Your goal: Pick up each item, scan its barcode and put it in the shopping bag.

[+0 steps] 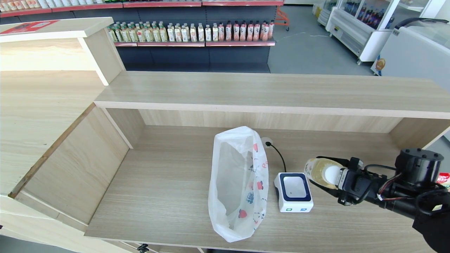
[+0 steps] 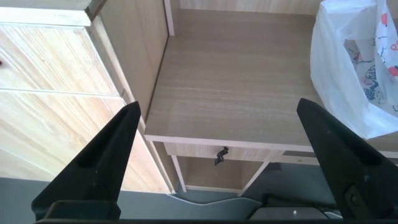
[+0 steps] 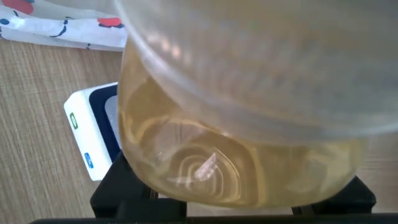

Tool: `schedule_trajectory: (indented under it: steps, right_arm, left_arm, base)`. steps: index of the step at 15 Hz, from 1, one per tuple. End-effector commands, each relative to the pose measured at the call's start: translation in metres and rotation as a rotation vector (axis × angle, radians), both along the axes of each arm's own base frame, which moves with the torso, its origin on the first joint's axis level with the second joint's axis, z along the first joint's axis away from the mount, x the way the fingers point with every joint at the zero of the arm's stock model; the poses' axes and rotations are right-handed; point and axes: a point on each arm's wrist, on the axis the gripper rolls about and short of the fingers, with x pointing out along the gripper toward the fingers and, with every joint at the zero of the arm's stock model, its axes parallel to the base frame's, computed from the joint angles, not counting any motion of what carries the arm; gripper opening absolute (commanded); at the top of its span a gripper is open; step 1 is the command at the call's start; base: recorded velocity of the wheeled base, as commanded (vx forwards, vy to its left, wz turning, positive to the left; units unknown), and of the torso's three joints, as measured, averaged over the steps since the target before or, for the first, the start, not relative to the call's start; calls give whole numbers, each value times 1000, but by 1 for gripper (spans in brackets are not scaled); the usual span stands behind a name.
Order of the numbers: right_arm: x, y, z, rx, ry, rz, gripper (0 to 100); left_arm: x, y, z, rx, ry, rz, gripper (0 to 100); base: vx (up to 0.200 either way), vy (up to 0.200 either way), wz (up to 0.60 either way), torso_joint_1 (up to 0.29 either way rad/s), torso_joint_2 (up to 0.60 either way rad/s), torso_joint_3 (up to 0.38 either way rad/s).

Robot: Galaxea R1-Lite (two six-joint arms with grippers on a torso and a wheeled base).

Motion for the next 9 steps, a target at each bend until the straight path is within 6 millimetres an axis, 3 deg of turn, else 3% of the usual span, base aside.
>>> schedule_trajectory:
  steps: [1,9]
  right_arm:
    - [3,5,-11,-3,40,25,0]
    - [35,11,-22,-21,4,175,0]
  left_arm:
    - [0,0,0,0,0,0,100]
    - [0,0,0,0,0,0,100]
  base:
    - [0,0,0,0,0,0]
    - [0,0,0,0,0,0]
